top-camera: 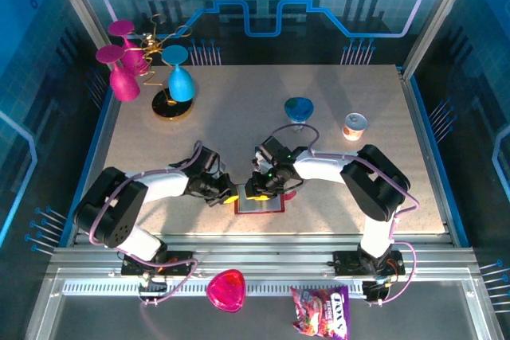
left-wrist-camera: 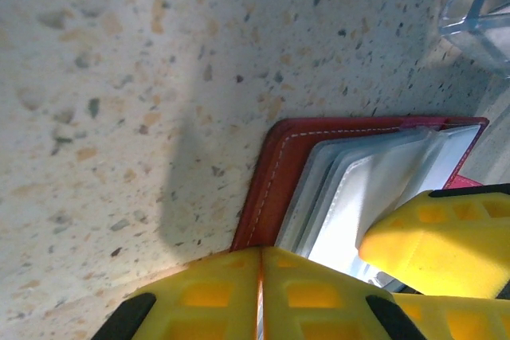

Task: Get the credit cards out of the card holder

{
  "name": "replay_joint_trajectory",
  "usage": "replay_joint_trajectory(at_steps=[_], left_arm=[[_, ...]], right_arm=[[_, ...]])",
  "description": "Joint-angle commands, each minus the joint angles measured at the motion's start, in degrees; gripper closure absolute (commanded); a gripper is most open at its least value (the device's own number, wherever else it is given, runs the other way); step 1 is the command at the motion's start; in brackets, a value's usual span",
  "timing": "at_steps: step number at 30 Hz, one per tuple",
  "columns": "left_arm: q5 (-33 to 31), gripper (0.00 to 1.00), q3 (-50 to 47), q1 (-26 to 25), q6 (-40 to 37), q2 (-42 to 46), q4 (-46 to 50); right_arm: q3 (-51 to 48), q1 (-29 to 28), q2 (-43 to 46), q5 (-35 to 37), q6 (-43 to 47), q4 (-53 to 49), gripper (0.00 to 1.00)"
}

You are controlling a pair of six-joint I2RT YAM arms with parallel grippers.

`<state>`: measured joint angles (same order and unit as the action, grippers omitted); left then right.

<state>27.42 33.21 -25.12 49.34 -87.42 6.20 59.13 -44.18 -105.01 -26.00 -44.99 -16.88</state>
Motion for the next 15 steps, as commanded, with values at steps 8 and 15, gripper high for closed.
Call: replay_joint_trajectory(at_steps=[8, 15], left_arm=[[-1.78, 0.91, 2.54, -0.19, -2.39, -3.19, 3.46], [-1.97, 0.91, 2.34, -0.21, -2.58, -2.78, 4.06]], right_arm=[[-5.91, 1.8, 2.96, -2.48, -3.76, 7.18, 0.65], [-8.42, 3.19, 4.97, -2.22, -4.33, 8.53, 0.65]])
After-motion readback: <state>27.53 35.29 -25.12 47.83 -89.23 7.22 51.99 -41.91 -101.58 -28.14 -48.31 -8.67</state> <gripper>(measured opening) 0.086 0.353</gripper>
